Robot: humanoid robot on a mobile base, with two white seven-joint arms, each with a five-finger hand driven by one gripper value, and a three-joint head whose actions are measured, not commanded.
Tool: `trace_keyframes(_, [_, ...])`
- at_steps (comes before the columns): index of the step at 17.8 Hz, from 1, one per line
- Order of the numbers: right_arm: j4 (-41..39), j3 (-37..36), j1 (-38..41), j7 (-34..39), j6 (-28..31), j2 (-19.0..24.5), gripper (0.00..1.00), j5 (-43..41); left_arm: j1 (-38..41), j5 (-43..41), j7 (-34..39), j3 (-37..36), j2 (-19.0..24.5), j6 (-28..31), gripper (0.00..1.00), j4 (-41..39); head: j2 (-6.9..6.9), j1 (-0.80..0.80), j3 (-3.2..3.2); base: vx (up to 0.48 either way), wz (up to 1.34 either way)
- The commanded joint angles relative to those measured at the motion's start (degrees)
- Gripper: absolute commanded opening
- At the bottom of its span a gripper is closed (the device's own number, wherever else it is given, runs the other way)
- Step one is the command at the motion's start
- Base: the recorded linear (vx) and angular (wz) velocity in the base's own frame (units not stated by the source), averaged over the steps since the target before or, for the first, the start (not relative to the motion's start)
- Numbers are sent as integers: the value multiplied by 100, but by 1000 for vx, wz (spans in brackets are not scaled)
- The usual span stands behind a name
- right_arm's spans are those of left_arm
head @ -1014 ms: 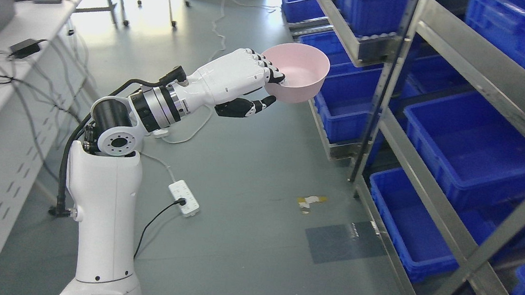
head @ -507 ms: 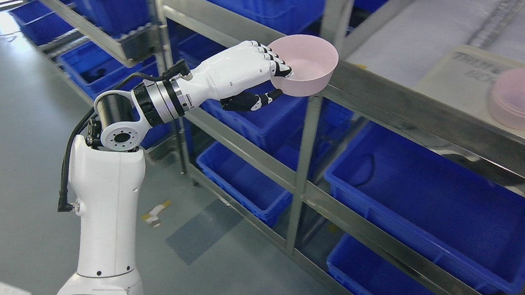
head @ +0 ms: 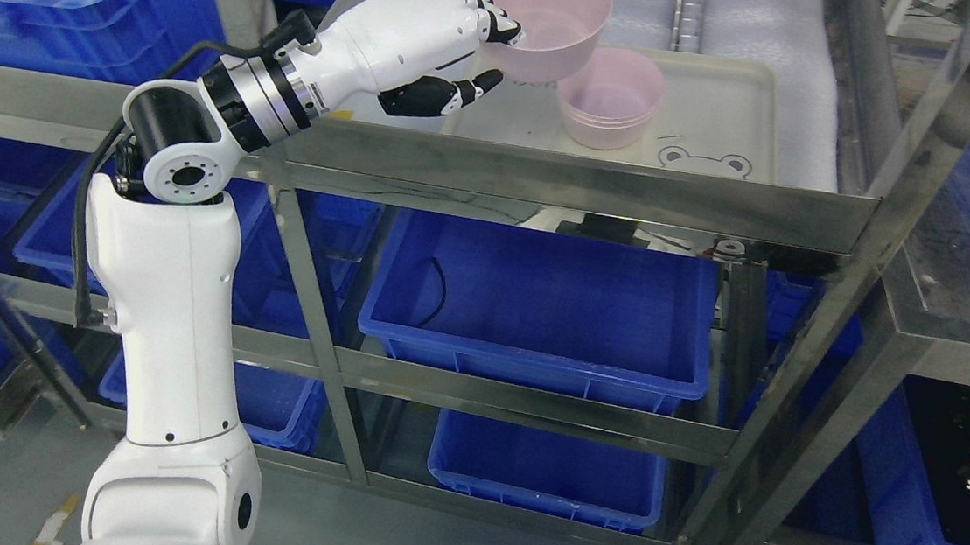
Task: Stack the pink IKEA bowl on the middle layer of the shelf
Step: 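Move the left hand with the bowl over the pink bowl on the tray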
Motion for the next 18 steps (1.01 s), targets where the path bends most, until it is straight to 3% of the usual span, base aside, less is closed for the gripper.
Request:
trace_keyframes(1, [-100, 0, 25, 2, -4, -100, 100, 0, -473, -731, -188, 198, 684, 0, 3, 744, 0, 0, 0, 84, -557])
trace_keyframes(8, [-100, 0, 26, 2, -4, -100, 100, 0, -525, -749, -391, -707, 315, 0, 3, 964, -1, 0, 0, 95, -269])
trace_keyframes(14, [-100, 0, 25, 2, -4, -100, 100, 0, -508, -863, -480, -1024, -168, 0, 3, 1113, -1, 0, 0, 91, -25])
trace_keyframes(18, [-100, 0, 17, 2, -4, -100, 100, 0, -543, -925, -445, -1033, -183, 0, 4, 1298, -1, 0, 0, 95, 51])
